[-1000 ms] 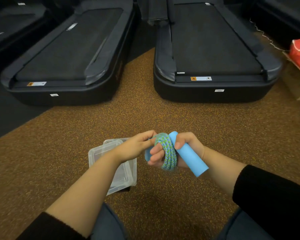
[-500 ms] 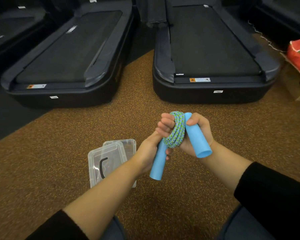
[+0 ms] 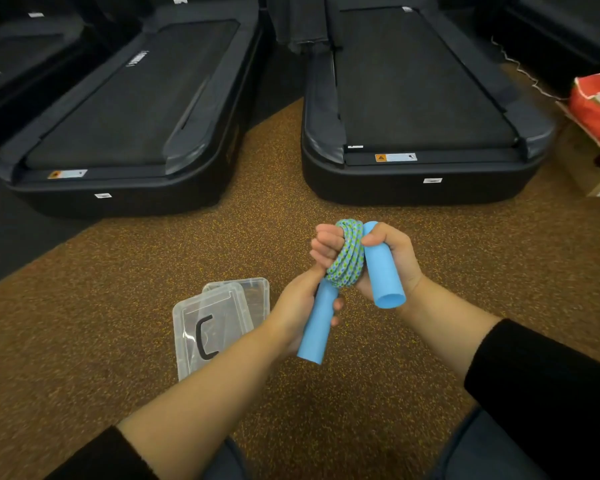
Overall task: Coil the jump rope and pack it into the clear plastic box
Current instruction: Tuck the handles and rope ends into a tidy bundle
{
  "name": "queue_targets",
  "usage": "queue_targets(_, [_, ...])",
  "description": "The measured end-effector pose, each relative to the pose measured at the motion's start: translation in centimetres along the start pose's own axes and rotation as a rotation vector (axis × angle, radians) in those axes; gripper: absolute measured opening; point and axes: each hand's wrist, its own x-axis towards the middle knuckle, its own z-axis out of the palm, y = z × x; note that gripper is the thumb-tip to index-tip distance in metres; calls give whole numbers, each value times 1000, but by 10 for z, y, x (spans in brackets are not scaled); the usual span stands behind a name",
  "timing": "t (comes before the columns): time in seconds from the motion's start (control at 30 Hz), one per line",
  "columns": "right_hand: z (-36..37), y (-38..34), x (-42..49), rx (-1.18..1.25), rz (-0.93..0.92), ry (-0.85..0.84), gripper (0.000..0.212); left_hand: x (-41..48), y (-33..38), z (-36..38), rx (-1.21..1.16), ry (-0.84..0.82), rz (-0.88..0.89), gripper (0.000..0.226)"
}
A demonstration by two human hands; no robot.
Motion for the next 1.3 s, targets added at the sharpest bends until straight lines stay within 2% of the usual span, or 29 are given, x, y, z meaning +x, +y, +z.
queue_targets(0.13, [10,0,-6,112,3,-174,52,-2,2,-5,10,-40,-31,38])
queue_targets(0.37, [10,2,-4,37,85,-263,49,-3,3,-10,-13,-36,-66,69])
queue_targets(0.7, [12,-4,-8,-27,101,-285,50,-1,10,-10,64,-15,36,24])
queue_targets(0.83, [13,-9,-9,-77,120,-285,54,2,12,-11,141,-7,91,29])
queue_targets(0.97, [15,-12,-11,-123,138,-281,58,5,17,-16,222,-34,130,22])
queue_targets(1.3, [17,-13,-14,-153,109,-285,60,9,15,-18,277,-66,106,21])
